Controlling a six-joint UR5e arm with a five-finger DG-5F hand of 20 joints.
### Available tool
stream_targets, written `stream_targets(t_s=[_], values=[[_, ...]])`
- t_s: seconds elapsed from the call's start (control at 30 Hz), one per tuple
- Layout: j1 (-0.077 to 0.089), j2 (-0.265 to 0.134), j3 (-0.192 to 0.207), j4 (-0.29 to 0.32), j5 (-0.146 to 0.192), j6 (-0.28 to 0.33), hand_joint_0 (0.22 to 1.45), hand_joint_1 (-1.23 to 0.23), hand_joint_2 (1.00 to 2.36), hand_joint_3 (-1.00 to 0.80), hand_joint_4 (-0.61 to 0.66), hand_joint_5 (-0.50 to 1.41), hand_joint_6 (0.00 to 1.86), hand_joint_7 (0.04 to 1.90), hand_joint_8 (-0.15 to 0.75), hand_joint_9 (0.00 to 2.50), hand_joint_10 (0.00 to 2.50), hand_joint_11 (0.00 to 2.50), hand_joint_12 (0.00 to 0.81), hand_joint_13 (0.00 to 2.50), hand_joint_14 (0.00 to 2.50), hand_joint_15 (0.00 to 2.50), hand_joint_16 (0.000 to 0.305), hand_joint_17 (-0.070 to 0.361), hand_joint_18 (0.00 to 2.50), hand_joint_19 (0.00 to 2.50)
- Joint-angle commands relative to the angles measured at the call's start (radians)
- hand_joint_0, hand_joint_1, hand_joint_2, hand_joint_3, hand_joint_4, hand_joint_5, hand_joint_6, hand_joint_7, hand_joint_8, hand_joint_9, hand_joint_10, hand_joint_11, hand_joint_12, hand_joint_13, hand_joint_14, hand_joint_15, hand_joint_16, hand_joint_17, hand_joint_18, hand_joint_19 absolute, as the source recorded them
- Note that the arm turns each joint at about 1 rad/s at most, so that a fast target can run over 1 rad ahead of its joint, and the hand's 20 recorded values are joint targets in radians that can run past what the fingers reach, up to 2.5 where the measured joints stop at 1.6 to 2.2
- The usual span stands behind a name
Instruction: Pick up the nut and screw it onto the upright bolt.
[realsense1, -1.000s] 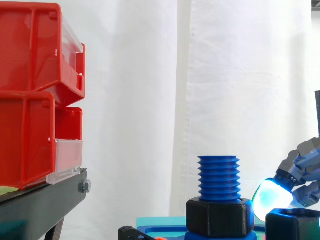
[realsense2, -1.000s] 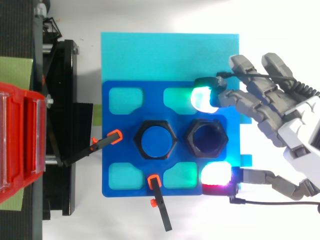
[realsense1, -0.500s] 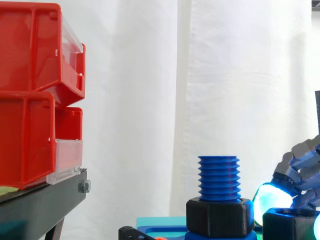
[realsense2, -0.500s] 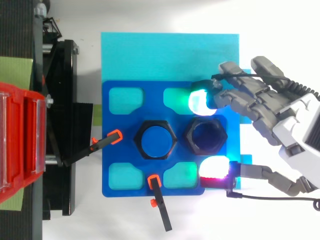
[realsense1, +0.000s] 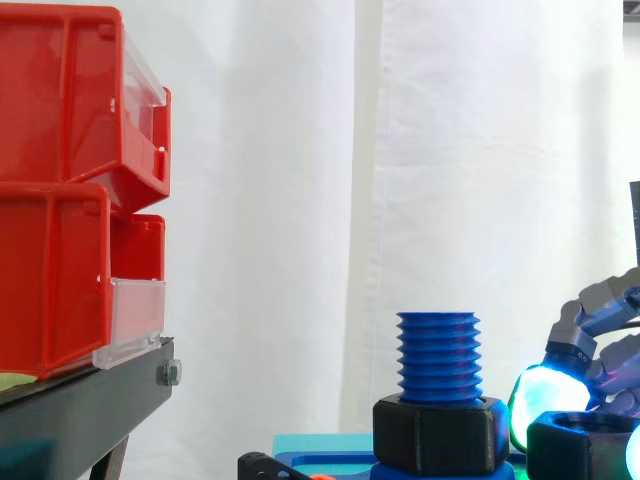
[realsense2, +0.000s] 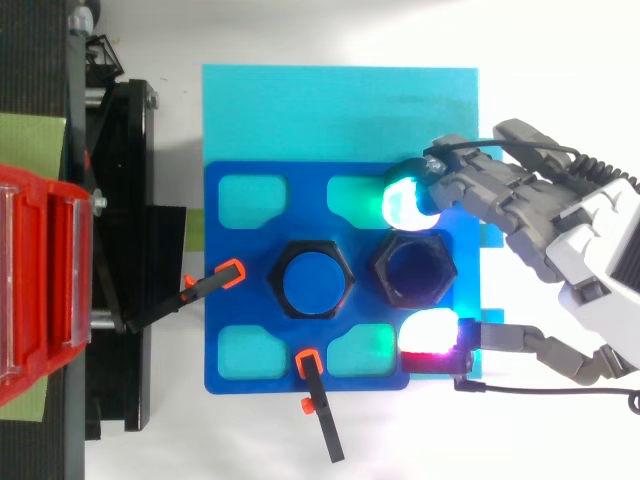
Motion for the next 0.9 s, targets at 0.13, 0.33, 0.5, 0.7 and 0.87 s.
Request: stream_targets(t_s=[0.13,0.33,0.5,0.7,0.87], values=[[-0.003,0.002,0.001,-0.040,-0.015,0.012,0.57,-0.80,1.00,-0.50,0.33,-0.18,0.50,1.07,0.334,0.53,0.00,0.00,0.378,0.60,0.00,0.00,0.041,0.092,0.43,0.00],[-0.003,0.022,0.001,-0.104,-0.032,0.078,0.57,-0.79,1.00,-0.50,0.33,-0.18,0.50,1.08,0.336,0.54,0.00,0.00,0.382,0.61,0.00,0.00,0.041,0.091,0.43,0.00],[-0.005,0.037,0.001,-0.143,-0.034,0.101,0.57,-0.79,1.00,-0.50,0.33,-0.17,0.50,1.08,0.338,0.55,0.00,0.00,0.382,0.62,0.00,0.01,0.041,0.091,0.44,0.01],[-0.008,0.066,0.001,-0.207,-0.035,0.136,0.57,-0.78,1.00,-0.50,0.33,-0.17,0.50,1.09,0.342,0.56,0.00,0.00,0.385,0.63,0.00,0.01,0.041,0.092,0.45,0.02],[-0.011,0.087,0.001,-0.230,-0.035,0.138,0.57,-0.78,1.00,-0.50,0.33,-0.17,0.50,1.09,0.341,0.56,0.00,0.00,0.386,0.63,0.00,0.02,0.041,0.092,0.45,0.01]])
